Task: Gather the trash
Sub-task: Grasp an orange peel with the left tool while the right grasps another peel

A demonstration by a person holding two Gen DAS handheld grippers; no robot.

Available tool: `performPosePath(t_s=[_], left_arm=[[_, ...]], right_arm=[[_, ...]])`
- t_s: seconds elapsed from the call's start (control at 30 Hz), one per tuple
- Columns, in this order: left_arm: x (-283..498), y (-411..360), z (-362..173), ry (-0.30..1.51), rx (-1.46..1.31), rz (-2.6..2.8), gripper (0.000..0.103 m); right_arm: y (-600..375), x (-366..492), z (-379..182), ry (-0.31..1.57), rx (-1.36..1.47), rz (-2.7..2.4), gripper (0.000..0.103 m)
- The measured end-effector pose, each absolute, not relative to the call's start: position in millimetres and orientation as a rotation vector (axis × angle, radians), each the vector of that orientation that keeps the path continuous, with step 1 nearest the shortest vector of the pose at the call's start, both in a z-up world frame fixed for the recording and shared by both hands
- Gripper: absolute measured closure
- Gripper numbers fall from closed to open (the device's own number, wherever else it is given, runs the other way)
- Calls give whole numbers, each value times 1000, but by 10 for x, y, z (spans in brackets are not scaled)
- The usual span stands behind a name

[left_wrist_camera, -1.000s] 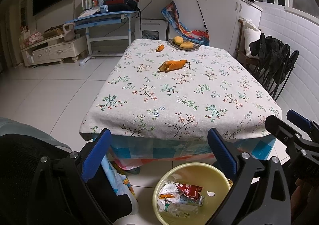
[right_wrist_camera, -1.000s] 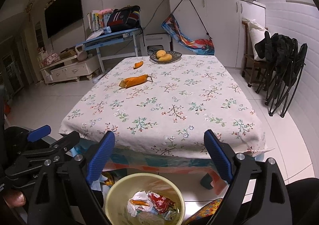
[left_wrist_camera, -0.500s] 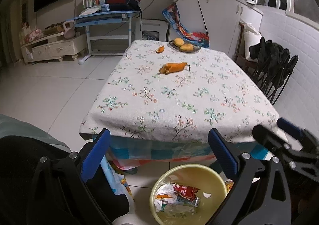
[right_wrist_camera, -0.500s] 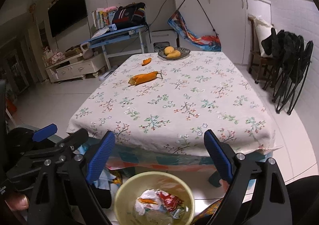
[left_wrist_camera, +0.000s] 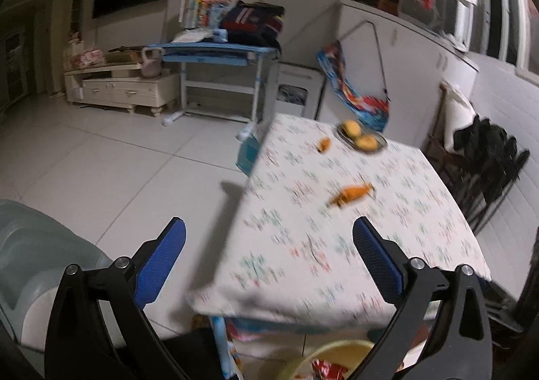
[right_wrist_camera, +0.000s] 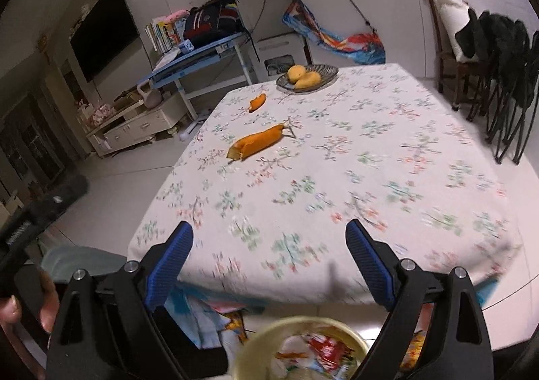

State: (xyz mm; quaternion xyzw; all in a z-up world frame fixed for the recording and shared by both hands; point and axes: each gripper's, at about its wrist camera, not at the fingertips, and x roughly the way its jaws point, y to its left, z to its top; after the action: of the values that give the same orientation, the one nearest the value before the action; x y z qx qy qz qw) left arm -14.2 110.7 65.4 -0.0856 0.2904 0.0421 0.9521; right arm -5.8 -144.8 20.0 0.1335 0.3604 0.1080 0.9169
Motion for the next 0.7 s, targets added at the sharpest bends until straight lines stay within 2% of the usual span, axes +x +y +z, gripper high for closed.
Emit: performPosePath(t_s=[0.47,0.63,0.7], left_arm=[[1029,1322,721,603,-197,93,7],[1563,1228,637,643,-147,62,7],[1784,1157,581,659,-124,48,7]], right_arm=[[-951,1246,-113,841,399,185,15],[-967,1604,-210,870,385,159,29],[-949,1707,-210,893,329,151,43]])
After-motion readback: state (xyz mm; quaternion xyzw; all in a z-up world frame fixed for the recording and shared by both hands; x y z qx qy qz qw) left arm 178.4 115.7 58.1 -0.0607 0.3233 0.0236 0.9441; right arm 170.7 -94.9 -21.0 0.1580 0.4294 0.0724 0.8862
